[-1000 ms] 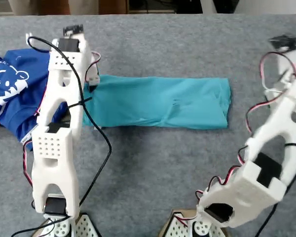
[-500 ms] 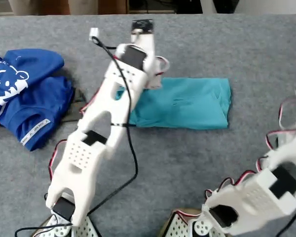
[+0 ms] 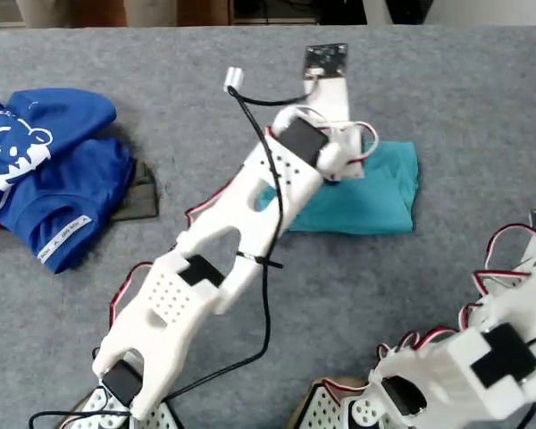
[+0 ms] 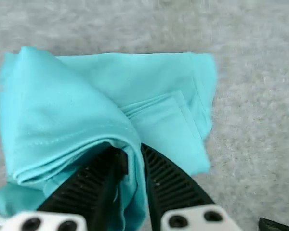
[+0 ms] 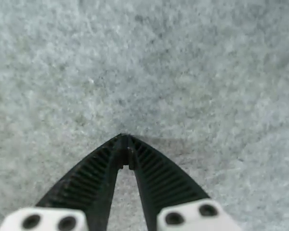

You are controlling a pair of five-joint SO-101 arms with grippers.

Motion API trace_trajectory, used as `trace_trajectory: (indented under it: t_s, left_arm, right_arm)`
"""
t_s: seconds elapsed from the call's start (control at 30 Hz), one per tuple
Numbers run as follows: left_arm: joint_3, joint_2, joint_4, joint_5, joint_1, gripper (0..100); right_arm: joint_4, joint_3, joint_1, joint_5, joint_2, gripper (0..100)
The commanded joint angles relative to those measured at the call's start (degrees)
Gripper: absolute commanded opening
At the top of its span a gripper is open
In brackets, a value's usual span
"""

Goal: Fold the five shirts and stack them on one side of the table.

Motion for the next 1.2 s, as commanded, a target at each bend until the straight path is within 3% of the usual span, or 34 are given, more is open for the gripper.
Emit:
trace_trajectory:
  t_s: [0.0, 0.27, 0.67, 0.9, 1.17]
  left_arm:
    - [-2.37, 1.80, -5.19, 0.44, 1.93, 3]
    - [-2.46, 4.97, -11.69, 0.70, 4.66, 3]
    - [-1.85, 5.32, -19.43, 0.70, 6.95, 4]
    - [-1.93, 5.32, -19.25, 6.33, 6.51, 17]
    - [-11.08, 4.88, -11.34, 6.24, 2.37, 17]
  right_arm:
    - [-4.40, 4.79, 1.10, -0.53, -5.67, 0.2]
    - [-11.08, 13.14, 1.01, -0.35, -13.05, 0.2]
    - [-11.34, 13.67, 0.31, -0.35, -13.58, 0.2]
    - [-11.34, 13.67, 0.04, -0.44, -13.58, 0.2]
    - [-11.34, 13.67, 0.04, -0.35, -13.58, 0.2]
